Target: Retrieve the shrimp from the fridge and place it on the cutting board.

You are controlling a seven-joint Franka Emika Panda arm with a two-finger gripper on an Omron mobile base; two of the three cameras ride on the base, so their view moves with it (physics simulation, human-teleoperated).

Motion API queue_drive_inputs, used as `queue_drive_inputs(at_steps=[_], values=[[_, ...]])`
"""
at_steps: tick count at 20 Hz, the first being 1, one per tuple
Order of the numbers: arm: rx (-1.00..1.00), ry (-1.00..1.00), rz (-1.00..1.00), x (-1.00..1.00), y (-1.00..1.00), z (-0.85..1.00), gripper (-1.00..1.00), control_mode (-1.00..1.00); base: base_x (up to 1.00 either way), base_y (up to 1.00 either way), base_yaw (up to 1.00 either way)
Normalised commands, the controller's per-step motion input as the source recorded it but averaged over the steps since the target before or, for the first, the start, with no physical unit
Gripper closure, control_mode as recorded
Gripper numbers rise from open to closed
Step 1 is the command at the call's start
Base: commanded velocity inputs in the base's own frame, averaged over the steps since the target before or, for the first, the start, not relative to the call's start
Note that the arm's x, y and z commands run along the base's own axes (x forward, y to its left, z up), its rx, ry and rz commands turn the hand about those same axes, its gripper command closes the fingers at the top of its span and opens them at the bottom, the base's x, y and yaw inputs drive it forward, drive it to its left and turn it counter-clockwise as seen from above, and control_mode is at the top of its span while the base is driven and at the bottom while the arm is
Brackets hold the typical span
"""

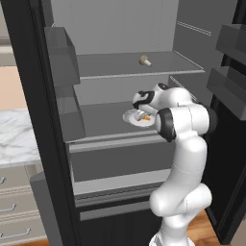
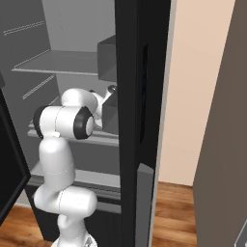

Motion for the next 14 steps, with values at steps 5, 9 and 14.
queue_drive_inputs(at_steps=[5, 9, 14], values=[[0.00, 0.00, 0.00, 0.12, 0.00, -0.27, -1.00, -1.00, 0.00, 0.00, 0.00], [0.00, 0.00, 0.00, 0.00, 0.00, -0.06, -1.00, -1.00, 0.00, 0.00, 0.00], [0.00, 0.00, 0.00, 0.00, 0.00, 0.00, -1.00, -1.00, 0.00, 0.00, 0.00]])
